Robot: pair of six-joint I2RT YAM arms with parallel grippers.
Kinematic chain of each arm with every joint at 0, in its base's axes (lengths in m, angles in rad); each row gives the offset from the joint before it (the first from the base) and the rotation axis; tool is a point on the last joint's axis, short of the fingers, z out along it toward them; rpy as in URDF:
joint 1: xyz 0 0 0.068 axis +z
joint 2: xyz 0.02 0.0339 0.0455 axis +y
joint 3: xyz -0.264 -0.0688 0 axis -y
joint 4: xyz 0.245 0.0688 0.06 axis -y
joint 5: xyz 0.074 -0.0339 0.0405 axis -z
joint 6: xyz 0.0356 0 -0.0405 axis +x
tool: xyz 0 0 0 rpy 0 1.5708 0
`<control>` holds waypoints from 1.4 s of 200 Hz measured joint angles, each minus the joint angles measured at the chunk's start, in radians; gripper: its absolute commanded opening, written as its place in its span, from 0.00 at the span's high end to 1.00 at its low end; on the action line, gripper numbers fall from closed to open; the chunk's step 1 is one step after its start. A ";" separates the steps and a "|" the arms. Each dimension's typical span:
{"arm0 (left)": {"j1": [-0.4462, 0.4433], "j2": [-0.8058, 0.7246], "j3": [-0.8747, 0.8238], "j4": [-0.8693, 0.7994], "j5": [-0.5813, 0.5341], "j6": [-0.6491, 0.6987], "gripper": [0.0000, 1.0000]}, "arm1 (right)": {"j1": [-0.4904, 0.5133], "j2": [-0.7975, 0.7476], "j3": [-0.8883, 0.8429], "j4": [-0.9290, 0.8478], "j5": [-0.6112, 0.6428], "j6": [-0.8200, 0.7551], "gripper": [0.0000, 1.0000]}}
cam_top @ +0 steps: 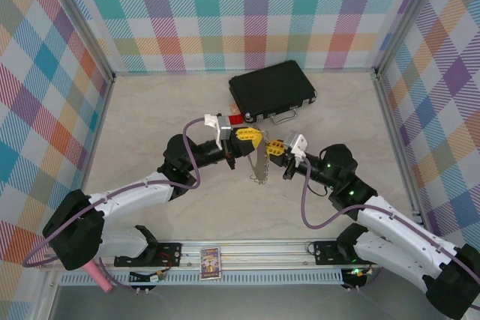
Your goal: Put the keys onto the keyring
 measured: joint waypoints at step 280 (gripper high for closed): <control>0.000 0.002 -0.006 -0.029 0.036 0.013 1.00 | 0.000 -0.060 0.017 -0.094 0.104 0.000 1.00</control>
